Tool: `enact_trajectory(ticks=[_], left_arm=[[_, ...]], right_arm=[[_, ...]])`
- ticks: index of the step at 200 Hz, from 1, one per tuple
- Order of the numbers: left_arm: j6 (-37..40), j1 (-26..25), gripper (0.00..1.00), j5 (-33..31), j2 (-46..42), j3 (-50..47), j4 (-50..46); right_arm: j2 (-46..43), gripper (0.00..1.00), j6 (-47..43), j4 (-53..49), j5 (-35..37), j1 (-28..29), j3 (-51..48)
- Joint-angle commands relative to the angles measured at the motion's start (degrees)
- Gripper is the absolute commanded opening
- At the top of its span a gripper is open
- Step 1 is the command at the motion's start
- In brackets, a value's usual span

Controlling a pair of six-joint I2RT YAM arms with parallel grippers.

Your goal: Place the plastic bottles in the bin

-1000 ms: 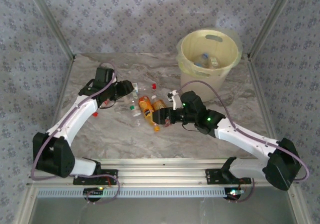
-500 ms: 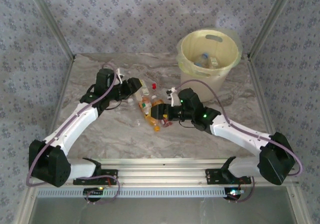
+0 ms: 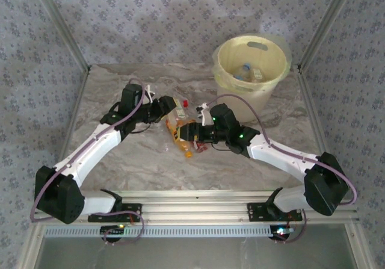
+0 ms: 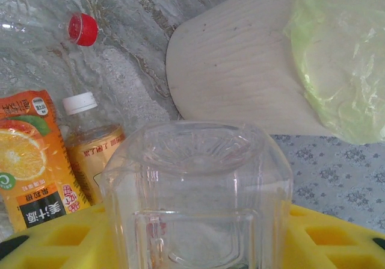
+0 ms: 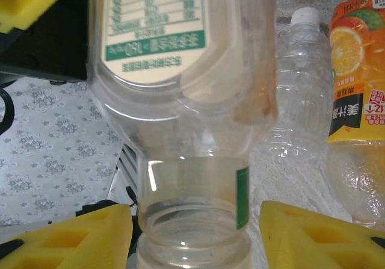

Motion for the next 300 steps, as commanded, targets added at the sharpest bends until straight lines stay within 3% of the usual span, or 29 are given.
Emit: enact_trajectory(ticks=[1, 59, 76, 98, 126, 164, 223, 300], left_arm=[[-0.76, -0.41, 0.57, 1.63, 1.04, 2.01, -0.08], [-2.19, -0.41, 0.59, 1.89, 1.23, 2.94, 0.06], [-2.02, -0.40, 0.67, 1.90, 1.31, 3.39, -0.29], [-2.01, -0.34, 0.68, 2.11, 1.26, 3.66, -0.12], [-1.97, -0.16, 0.99, 2.80, 0.74, 4.07, 1.64], [0.78, 0.72, 1.00, 6.35, -1.90, 4.64, 6.92], [18.52, 0.14, 1.00, 13.21, -8.65, 5.33, 4.45], [29.25, -2.14, 1.00, 15.16, -14.79, 5.27, -2.23]], right_arm=[[0.44, 0.49, 0.17, 1.08, -0.80, -0.17, 2.12], [-1.13, 0.39, -0.84, -0.71, -1.31, -0.67, 2.13], [-1.47, 0.37, -1.14, -1.24, -1.07, -0.83, 2.11], [-2.23, 0.36, -1.62, -2.17, -0.79, -1.23, 2.13], [-4.02, 0.34, -3.32, -5.29, -0.28, -2.22, 2.48], [-8.97, 0.34, -6.72, -12.06, 0.29, -5.65, 3.48], [-16.45, 0.33, -16.53, -29.46, -1.18, -16.38, 12.68], [-9.27, 0.33, -31.19, -49.06, 5.02, -28.98, 37.34]])
